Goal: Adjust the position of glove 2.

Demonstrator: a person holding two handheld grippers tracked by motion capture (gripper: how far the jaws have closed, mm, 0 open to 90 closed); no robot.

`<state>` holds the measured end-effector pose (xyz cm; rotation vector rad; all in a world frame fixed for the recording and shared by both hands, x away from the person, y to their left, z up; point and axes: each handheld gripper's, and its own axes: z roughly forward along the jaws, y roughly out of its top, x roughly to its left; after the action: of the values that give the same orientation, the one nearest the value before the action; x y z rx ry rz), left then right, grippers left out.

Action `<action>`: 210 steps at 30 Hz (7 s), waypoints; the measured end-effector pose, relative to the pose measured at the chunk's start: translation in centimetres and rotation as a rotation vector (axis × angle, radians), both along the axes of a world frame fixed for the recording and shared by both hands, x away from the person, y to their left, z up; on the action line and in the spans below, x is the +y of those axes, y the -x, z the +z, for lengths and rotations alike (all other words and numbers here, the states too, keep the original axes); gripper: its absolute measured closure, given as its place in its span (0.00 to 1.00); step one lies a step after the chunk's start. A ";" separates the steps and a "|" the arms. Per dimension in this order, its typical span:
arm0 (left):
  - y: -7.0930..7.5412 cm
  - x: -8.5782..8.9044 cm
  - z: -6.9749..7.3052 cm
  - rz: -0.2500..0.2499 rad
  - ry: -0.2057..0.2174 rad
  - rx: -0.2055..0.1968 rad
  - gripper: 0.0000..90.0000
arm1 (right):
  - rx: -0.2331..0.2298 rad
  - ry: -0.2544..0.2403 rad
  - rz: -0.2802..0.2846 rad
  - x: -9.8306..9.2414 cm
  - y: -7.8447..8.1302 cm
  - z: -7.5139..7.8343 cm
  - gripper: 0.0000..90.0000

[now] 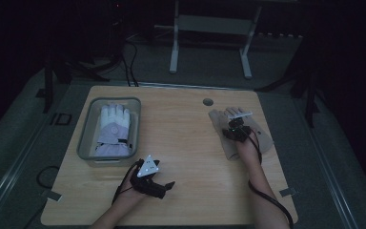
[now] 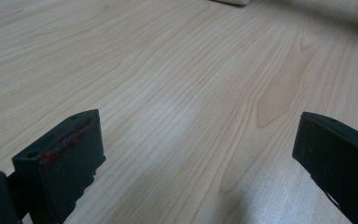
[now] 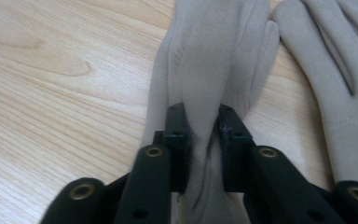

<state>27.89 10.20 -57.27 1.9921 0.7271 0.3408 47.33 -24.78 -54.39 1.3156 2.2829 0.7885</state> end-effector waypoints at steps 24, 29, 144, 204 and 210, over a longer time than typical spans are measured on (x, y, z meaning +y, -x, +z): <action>0.1 0.4 0.1 0.021 0.008 -0.022 0.02 | -0.043 -0.313 -0.130 8.4 4.9 5.0 0.89; 0.2 0.3 0.1 0.019 0.006 -0.025 0.02 | -0.035 -0.335 -0.157 8.9 5.4 4.0 0.89; 0.3 0.2 0.0 0.003 0.022 -0.014 0.02 | -0.038 -0.148 -0.436 -7.1 6.7 -0.4 0.86; 0.3 0.2 -0.1 0.003 0.017 -0.019 0.02 | -0.158 -0.166 -0.243 -2.8 8.3 4.8 0.92; 0.3 0.2 -0.1 -0.001 0.022 -0.017 0.02 | -0.185 -0.213 -0.236 0.1 8.5 6.4 0.92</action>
<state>27.55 10.36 -57.36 1.9669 0.7158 0.3474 38.86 -24.69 -48.00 1.5024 1.9000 1.0431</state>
